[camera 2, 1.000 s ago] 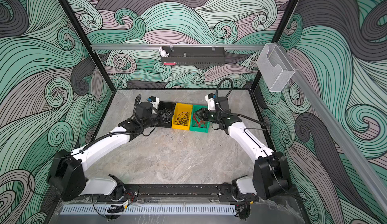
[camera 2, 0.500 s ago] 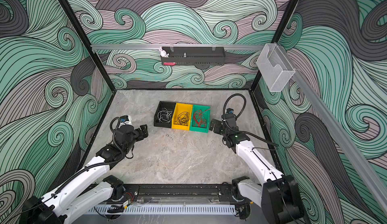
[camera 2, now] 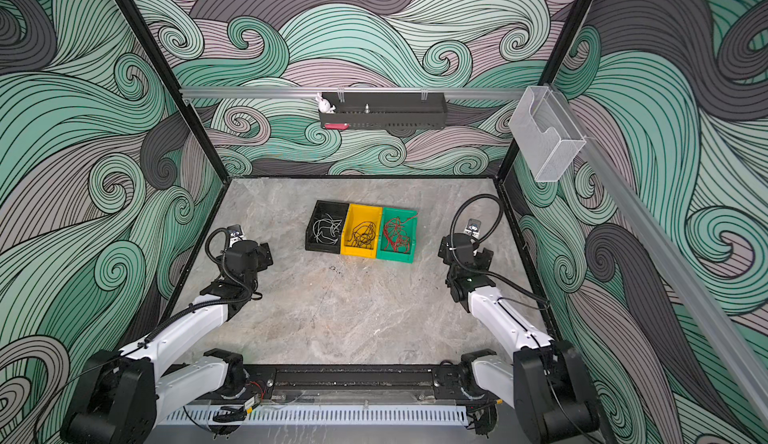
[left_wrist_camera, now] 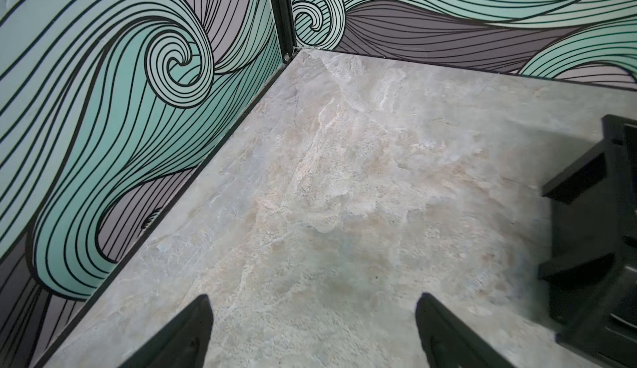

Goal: Untangle the cables

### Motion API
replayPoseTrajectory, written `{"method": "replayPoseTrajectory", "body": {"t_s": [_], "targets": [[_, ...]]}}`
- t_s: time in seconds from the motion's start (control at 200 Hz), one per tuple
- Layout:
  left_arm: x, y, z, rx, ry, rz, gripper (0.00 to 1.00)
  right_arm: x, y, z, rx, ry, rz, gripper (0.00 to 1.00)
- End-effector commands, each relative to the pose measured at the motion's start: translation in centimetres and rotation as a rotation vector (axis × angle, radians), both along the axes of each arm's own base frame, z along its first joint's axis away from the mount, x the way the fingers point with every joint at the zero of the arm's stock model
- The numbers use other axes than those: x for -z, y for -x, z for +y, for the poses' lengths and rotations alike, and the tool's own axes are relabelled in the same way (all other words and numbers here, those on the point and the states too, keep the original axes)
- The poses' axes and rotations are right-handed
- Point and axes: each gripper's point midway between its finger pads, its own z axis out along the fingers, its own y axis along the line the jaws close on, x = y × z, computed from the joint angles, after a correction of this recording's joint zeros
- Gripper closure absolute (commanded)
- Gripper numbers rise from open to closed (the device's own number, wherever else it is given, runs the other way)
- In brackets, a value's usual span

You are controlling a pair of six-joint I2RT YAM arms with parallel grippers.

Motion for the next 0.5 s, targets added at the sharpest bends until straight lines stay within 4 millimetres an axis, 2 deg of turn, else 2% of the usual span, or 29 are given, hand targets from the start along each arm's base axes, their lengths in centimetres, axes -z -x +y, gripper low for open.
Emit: {"method": "replayPoseTrajectory", "body": {"t_s": [0.0,0.085,0.15,0.235,0.28,0.305,0.345,0.4,0.455,0.495], "targets": [[-1.0,-1.8,1.0,0.005,-0.044,-0.081,0.06,-0.1,-0.6,-1.8,0.056,0.039,-0.062,0.00],[0.7,-2.0,2.2,-0.031,0.010,-0.104,0.06,1.4,-0.7,-2.3,0.061,0.013,-0.060,0.00],[0.7,-2.9,2.8,-0.036,0.006,-0.101,0.06,1.9,-1.0,-2.3,0.054,-0.002,-0.087,0.00],[0.7,-4.0,2.4,0.022,-0.047,-0.113,0.06,2.0,-2.1,-1.3,-0.019,0.009,-0.095,0.01],[1.8,-4.4,1.9,0.068,-0.027,-0.108,0.07,2.0,-2.5,-0.8,-0.069,0.042,-0.077,0.01],[2.1,-4.4,1.7,0.088,-0.014,-0.124,0.07,1.6,-2.7,-0.6,-0.095,0.075,-0.109,0.01],[3.8,-4.2,1.2,0.122,-0.016,-0.126,0.07,0.9,-2.5,-0.6,-0.107,0.108,-0.175,0.01],[3.3,-4.7,1.2,0.132,-0.043,-0.171,0.07,1.0,-2.1,-0.9,-0.104,0.100,-0.215,0.01],[3.6,-5.1,1.2,0.126,-0.027,-0.117,0.07,2.0,-2.1,-0.6,-0.121,0.099,-0.217,0.00],[4.1,-5.4,1.1,0.131,-0.002,-0.066,0.06,1.6,-2.7,-0.4,-0.136,0.111,-0.255,0.01]]}}
